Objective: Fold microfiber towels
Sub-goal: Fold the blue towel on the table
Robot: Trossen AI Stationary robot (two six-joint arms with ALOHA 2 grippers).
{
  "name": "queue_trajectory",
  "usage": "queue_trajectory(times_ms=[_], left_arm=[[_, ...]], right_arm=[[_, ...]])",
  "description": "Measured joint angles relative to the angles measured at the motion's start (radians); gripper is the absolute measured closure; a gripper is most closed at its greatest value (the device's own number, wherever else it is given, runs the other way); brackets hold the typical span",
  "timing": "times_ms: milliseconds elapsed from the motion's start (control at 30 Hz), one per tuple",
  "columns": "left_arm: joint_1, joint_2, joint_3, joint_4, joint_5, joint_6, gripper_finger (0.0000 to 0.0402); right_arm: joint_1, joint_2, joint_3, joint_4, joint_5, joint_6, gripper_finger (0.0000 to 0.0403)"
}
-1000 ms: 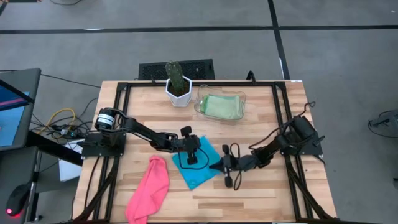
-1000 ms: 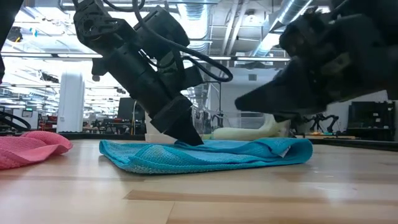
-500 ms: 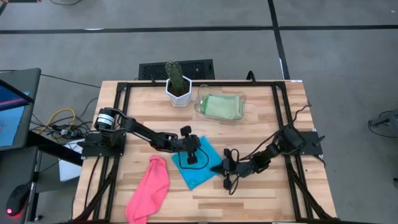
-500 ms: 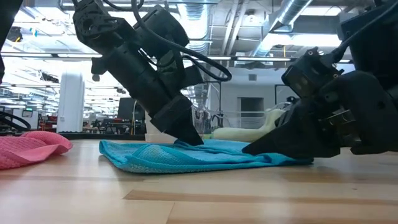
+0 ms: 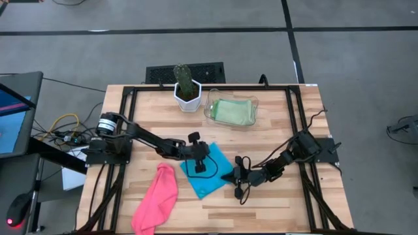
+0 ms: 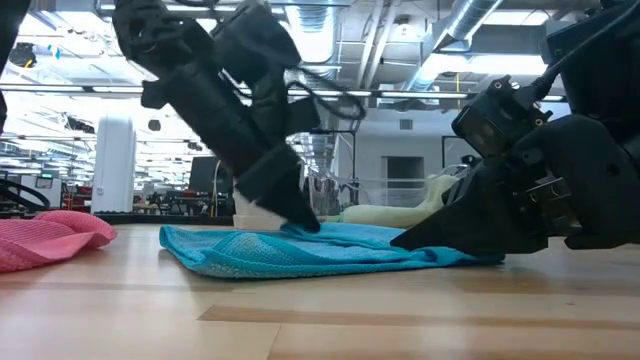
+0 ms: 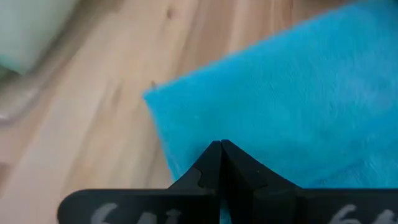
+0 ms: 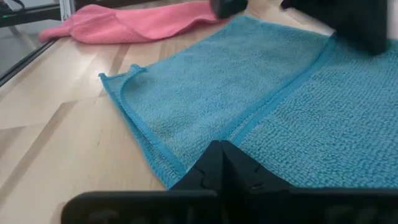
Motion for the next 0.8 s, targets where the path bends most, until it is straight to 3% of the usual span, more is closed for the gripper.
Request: queue_trajectory(times_ms=[233, 367, 667, 800], left_arm=[[-0.047, 0.013, 0.004, -0.098, -0.072, -0.053, 0.0402], [-0.065, 0.007, 0.011, -0.114, -0.119, -0.004, 0.0402], [-0.07, -0.108, 0.024, -0.176, -0.119, 0.02, 0.0401], [-0.083, -0.111, -0.029, -0.164, -0.102, -0.008, 0.0401]], right_arm=[[0.0, 0.0, 0.0, -0.003, 0.0, -0.001, 0.0388], [-0.009, 0.0, 0.0, -0.003, 0.0, -0.002, 0.0384], [-0.013, 0.0, 0.0, -0.005, 0.0, -0.003, 0.0386], [-0.013, 0.001, 0.0, -0.007, 0.0, -0.004, 0.0385]])
